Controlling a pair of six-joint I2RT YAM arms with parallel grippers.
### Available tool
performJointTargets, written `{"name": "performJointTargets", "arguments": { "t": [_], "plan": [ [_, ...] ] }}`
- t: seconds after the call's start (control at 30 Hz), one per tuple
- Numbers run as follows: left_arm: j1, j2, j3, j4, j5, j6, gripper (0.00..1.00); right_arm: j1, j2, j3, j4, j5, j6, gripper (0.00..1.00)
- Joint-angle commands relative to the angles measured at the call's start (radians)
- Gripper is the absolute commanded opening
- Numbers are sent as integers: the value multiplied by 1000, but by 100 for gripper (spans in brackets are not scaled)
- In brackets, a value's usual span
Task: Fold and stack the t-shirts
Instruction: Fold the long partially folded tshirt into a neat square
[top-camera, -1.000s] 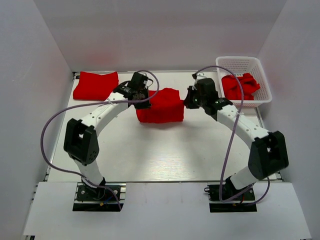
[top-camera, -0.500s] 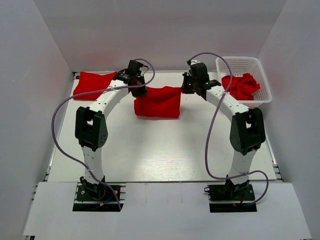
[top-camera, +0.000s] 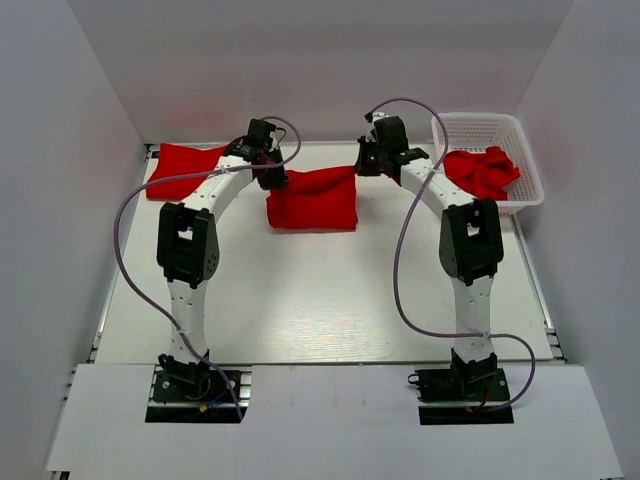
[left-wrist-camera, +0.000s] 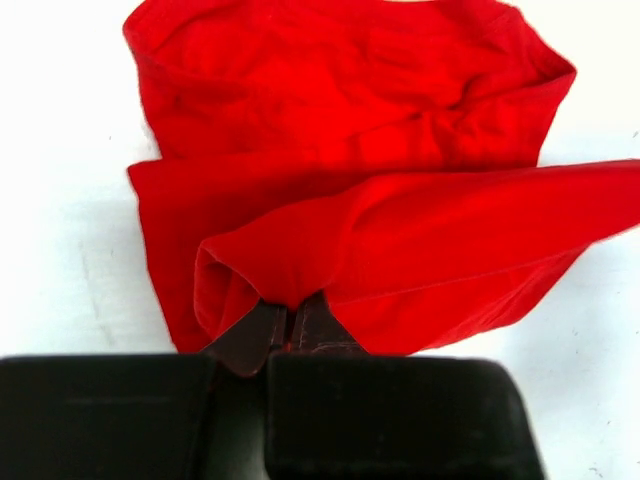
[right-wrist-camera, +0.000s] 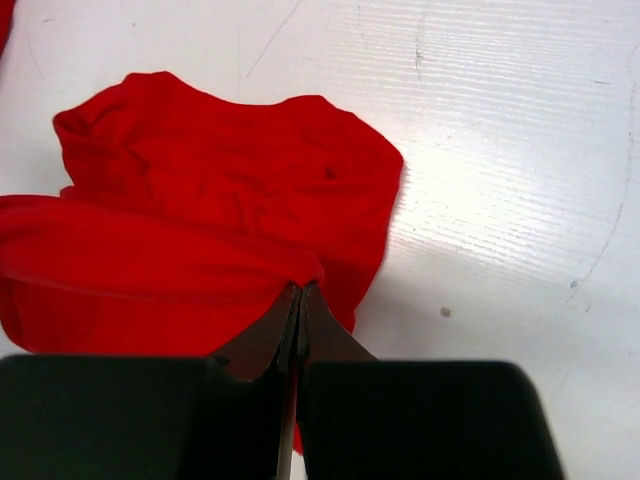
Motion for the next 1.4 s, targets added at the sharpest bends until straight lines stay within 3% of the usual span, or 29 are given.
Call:
{"name": "performJointTargets", "arguments": {
  "t": [0.0, 0.07, 0.13, 0.17, 0.2, 0.23, 0.27, 0.33, 0.37, 0.43, 0.47, 0.5, 0.73, 0.83, 0.87, 0.97, 1.07, 1.17, 1.37],
  "plan": [
    [27, 11, 39, 60, 27, 25, 0, -25, 39, 77, 73, -8, -24, 0],
    [27, 27, 48, 72, 27, 25, 4, -28, 59, 85, 104, -13, -19, 0],
    [38, 53, 48, 84, 27, 25, 17, -28, 75, 93, 130, -25, -18, 0],
    [38, 53, 48, 101, 27, 25, 29, -31, 90, 97, 162, -25, -18, 0],
    [38, 53, 48, 132, 27, 25, 49, -28, 101, 112, 170, -36, -19, 0],
    [48, 53, 48, 149, 6, 25, 90, -31, 124, 117, 188, -42, -24, 0],
    [48, 53, 58, 162, 6, 25, 100, -32, 133, 157, 213, -47, -22, 13],
    [59, 53, 118, 163, -3, 25, 100, -35, 188, 242, 182, -112, -28, 27],
    [68, 53, 132, 163, -19, 34, 100, -37, 202, 293, 158, -125, -33, 43],
    [68, 39, 143, 163, -31, 62, 100, -31, 210, 323, 135, -133, -47, 51],
    [79, 28, 143, 173, -31, 83, 100, -35, 198, 312, 132, -125, -56, 77],
    [79, 4, 132, 173, -31, 95, 100, -37, 181, 301, 133, -108, -59, 90],
    [79, -93, -93, 276, 21, 264, 100, -34, -9, 41, 133, -82, -84, 90],
    [79, -104, -132, 287, 49, 306, 91, -34, -37, -37, 133, -96, -81, 90],
    [79, -104, -142, 287, 62, 322, 82, -35, -54, -44, 128, -96, -81, 90],
    [79, -91, -153, 307, 111, 344, 70, -34, -50, -53, 119, -91, -81, 90],
    [79, -44, -153, 307, 162, 344, 63, -34, -27, -38, 96, -86, -84, 90],
    [79, -7, -132, 307, 203, 344, 59, -34, -4, -12, 76, -86, -90, 90],
    [79, 28, -112, 356, 256, 335, 59, -37, 44, 21, 62, -86, -90, 90]
  ]
}}
